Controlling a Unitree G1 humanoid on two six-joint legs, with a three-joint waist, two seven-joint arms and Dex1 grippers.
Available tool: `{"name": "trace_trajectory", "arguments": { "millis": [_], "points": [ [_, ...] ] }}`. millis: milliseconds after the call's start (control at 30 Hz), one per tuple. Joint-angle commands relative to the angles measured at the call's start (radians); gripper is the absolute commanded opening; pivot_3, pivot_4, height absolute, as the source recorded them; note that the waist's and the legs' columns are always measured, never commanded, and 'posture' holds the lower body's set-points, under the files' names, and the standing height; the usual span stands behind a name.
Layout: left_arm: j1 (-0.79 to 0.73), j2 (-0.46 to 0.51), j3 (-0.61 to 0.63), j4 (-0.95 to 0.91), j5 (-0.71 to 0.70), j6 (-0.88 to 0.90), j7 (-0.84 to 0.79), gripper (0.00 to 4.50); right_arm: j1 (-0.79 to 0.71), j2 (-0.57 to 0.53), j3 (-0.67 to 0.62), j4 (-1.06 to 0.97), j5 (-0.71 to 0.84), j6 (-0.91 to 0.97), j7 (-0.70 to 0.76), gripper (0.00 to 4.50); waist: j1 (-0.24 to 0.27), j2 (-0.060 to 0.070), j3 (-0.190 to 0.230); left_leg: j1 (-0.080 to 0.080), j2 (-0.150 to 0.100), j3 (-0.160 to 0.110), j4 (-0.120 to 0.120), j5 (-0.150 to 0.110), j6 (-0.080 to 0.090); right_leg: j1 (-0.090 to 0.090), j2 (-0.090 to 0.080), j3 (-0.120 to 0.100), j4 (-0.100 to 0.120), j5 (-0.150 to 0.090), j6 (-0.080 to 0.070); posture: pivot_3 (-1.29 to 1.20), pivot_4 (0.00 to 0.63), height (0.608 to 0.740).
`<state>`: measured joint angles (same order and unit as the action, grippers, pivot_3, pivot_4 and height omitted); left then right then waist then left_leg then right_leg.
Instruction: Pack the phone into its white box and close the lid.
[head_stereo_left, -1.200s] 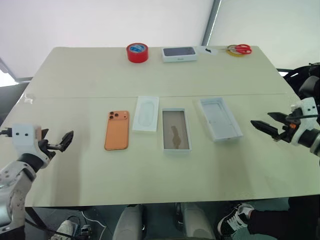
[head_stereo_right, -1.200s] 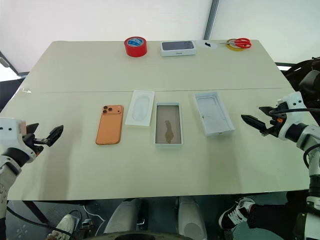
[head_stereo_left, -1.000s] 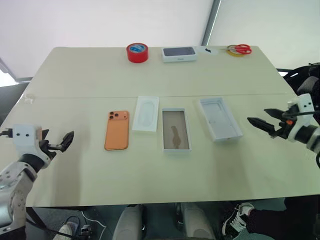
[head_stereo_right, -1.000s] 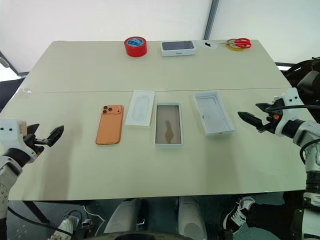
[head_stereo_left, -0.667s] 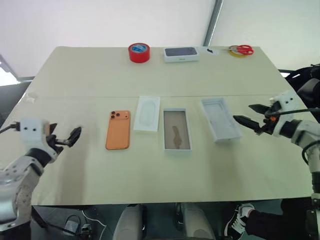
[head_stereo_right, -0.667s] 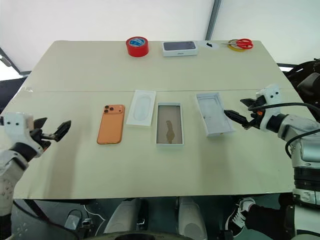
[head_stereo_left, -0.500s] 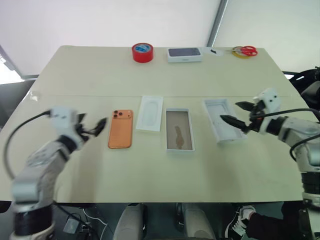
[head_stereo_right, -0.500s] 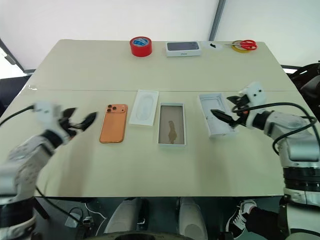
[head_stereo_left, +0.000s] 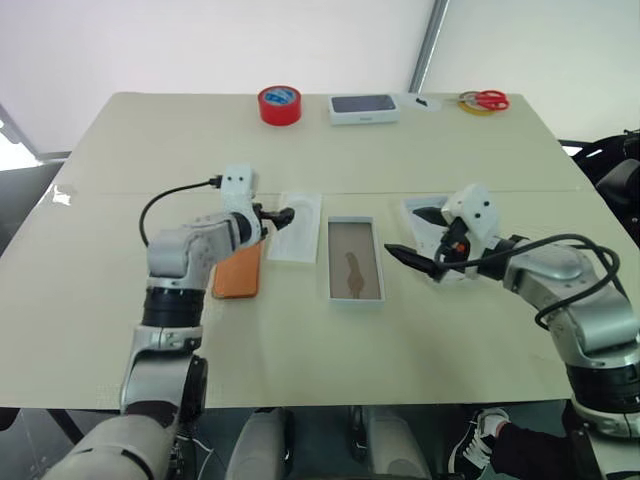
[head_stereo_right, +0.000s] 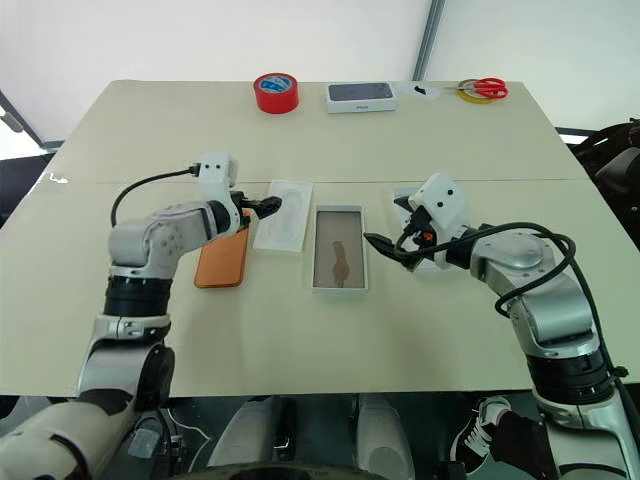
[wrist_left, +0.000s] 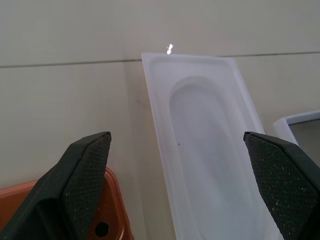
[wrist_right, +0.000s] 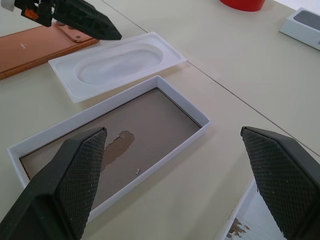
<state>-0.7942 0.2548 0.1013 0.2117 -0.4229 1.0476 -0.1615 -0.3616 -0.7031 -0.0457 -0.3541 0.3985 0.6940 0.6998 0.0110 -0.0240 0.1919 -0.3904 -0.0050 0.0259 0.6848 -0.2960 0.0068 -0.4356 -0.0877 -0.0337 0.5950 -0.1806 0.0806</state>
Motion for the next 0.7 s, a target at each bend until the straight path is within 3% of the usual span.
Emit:
{"name": "trace_trajectory", "arguments": {
  "millis": [33,267,367,600,700],
  "points": [
    [-0.087,-0.015,-0.019,0.079,0.019,0.052,-0.009,4.45,0.013,-0.024,-0.011,-0.080,0.022,-0.003,0.029,4.50,0.002,0.000,0.000,0.000,0.000,0.000,0.000,0.000,0.000,0.000,0.000,0.000,0.000,0.000,0.000,0.00,0.150,0.736],
    [-0.147,-0.061,0.017,0.179,-0.005,0.134,-0.035,4.45,0.054,-0.078,0.031,-0.152,0.021,0.014,0.083,4.50,0.002,0.000,0.000,0.000,0.000,0.000,0.000,0.000,0.000,0.000,-0.001,0.000,0.000,0.000,0.000,0.00,0.150,0.736],
    [-0.162,-0.078,0.055,0.229,0.001,0.133,-0.011,3.69,0.049,-0.110,0.080,-0.170,0.006,0.029,0.105,4.50,0.002,0.000,0.000,0.000,0.000,0.000,0.000,0.000,0.000,0.000,-0.001,0.000,0.000,0.000,0.000,0.00,0.150,0.736],
    [-0.170,-0.084,0.095,0.242,0.012,0.138,0.010,0.01,0.012,-0.153,0.246,-0.184,-0.063,0.029,0.163,4.50,0.003,0.000,0.000,0.000,0.000,-0.001,0.000,0.000,0.000,0.000,-0.001,0.000,0.000,0.000,0.000,0.00,0.150,0.736],
    [-0.172,-0.085,0.146,0.231,0.005,0.110,0.036,0.01,-0.019,-0.139,0.344,-0.161,-0.118,0.054,0.159,4.50,0.001,0.000,0.000,0.000,0.000,-0.001,0.000,0.000,-0.001,0.001,-0.001,0.000,0.000,0.000,0.000,0.00,0.150,0.736]
  ]
}}
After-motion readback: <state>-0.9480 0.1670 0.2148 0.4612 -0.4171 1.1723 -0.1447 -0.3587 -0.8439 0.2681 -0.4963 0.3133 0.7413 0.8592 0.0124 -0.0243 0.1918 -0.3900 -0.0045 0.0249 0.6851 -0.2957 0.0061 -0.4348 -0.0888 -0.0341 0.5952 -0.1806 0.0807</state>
